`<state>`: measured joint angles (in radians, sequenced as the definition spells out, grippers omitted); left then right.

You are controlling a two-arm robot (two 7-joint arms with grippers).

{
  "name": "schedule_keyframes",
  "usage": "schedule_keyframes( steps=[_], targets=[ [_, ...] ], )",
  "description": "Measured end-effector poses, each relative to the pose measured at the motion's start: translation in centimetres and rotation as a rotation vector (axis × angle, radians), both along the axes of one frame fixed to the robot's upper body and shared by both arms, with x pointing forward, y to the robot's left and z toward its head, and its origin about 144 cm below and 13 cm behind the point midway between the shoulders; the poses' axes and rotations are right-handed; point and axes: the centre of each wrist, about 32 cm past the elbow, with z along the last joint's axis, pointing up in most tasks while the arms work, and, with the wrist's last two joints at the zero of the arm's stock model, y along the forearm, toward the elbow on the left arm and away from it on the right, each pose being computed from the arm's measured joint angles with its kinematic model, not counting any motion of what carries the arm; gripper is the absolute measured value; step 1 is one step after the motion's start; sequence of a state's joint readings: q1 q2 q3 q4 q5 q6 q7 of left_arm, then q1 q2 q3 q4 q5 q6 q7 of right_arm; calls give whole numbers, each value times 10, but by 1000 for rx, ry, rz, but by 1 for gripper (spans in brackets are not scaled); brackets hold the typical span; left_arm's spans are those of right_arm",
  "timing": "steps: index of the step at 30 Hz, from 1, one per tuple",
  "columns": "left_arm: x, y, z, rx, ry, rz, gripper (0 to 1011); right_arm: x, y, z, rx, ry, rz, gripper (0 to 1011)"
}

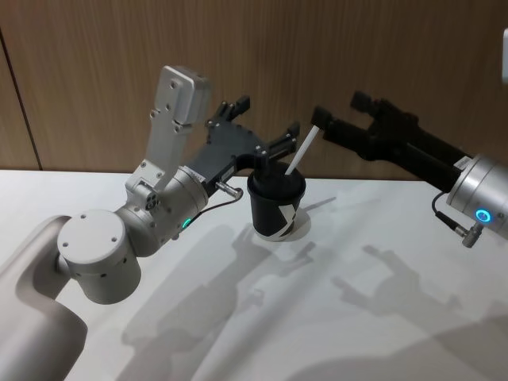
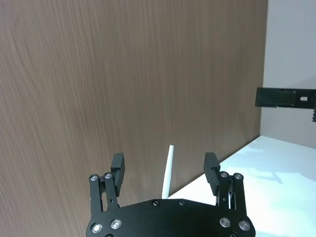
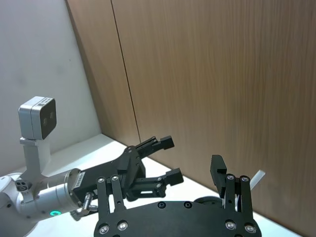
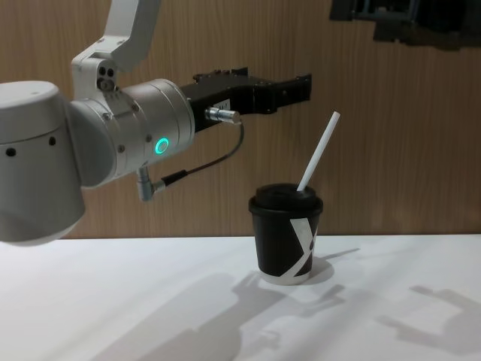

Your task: Pick up the straw with one hand, pass it to the other hand, and insert it into the cup.

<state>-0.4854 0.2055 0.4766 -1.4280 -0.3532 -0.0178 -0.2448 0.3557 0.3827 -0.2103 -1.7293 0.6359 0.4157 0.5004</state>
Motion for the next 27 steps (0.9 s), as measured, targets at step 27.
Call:
schedule_keyframes(
  steps=[27],
  targets=[
    [-3,8,2,0,55,11,1003,7,15,-2,-59,-138,-32,1001]
  ],
)
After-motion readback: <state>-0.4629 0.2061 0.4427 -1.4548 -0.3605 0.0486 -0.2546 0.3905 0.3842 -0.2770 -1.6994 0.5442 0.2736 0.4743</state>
